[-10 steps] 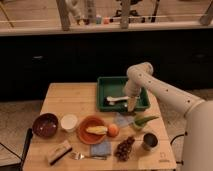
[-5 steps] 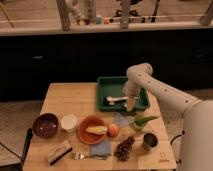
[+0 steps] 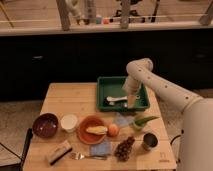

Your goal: Place brush in table surface

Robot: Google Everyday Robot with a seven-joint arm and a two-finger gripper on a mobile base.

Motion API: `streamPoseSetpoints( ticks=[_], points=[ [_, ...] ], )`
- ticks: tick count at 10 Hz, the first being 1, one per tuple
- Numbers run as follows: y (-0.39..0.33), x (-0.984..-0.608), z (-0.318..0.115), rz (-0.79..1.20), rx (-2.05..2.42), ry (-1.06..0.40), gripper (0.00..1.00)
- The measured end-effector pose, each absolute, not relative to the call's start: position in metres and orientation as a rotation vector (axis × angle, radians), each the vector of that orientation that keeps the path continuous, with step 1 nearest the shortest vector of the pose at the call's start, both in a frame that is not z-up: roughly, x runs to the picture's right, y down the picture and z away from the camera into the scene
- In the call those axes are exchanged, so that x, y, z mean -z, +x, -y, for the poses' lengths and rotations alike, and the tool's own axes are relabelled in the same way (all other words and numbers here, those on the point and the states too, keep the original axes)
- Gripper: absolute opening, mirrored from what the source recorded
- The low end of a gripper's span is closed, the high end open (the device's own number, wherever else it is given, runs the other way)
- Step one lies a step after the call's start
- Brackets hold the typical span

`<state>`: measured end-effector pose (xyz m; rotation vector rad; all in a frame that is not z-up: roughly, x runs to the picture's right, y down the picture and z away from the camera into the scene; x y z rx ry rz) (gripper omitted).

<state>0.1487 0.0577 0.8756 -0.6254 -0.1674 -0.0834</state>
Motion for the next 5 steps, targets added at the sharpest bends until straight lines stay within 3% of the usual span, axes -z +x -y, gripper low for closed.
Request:
streamPoseSetpoints(
  ticks=[5],
  points=[
    [0.149, -0.887, -0.039, 0.186, 0.112, -0.593, 0.80]
  ],
)
